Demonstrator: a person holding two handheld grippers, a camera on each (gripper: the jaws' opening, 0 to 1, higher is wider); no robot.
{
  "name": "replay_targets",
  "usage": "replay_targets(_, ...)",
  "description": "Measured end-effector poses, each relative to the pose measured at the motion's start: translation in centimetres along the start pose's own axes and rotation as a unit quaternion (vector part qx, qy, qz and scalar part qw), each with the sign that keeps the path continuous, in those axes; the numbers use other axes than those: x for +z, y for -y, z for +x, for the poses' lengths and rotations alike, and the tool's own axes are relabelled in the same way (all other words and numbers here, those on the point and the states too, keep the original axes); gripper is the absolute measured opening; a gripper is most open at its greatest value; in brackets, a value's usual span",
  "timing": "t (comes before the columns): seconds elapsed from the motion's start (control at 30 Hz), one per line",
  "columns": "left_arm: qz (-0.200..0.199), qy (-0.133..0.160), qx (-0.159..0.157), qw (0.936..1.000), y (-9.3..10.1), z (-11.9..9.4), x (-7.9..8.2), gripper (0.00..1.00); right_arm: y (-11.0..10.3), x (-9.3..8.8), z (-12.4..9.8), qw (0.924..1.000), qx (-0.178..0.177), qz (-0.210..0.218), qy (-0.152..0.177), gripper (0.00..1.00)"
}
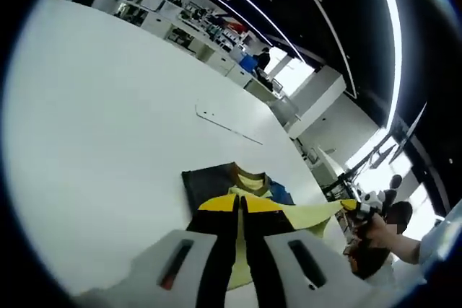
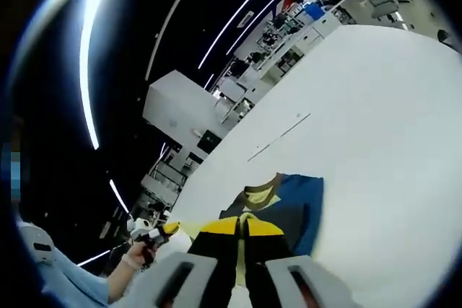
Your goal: Fold the garment on the visible template until the final outline fits inside the template.
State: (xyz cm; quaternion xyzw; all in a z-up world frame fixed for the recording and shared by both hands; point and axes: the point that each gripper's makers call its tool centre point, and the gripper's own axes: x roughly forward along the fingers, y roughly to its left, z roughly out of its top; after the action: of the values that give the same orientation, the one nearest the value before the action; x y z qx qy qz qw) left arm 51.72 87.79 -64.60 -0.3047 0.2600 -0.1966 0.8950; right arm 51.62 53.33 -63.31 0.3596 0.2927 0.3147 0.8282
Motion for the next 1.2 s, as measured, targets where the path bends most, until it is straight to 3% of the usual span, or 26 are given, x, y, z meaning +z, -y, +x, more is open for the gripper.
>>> replay_targets(0.1,0.026,0.001,0.003,0.9997,-0.1,1.0,1.1,0.0,0.3,1.6,1.1,0.9999,0.003,-0.001,0.014,0.0)
replay_targets(0.23,0.028,0.015,0.003,0.9995,-0.5,2.8,2.7,0.0,1.3,3.2,2.6,0.9996,-0.008,-0.014,0.023,0.0)
replay_targets(0.37,0.023,0.005,0.016,0.9996,-1.7,4.7,2.3,0.0,2.6,3.9,4.4,0.9994,-0.016,-0.019,0.024,0.0)
replay_targets(0.67,0.008,-0.001,0.033,0.9994,-4.1,7.1,1.5,0.0,5.2,3.4,6.5,0.9989,-0.043,-0.017,0.012,0.0)
replay_targets(0.9,0.03,-0.011,0.057,0.9979,-6.3,7.6,0.7,0.0,7.5,3.1,6.8,0.998,-0.062,-0.005,0.005,0.0)
replay_targets(1.07,0.059,-0.021,0.07,0.9956,-7.5,8.2,-0.5,0.0,9.6,1.8,7.5,0.9959,-0.087,-0.016,-0.02,0.0)
replay_targets(1.2,0.048,-0.033,0.08,0.9951,-8.3,8.6,-1.6,0.0,10.9,1.0,8.1,0.9937,-0.103,-0.031,-0.032,0.0)
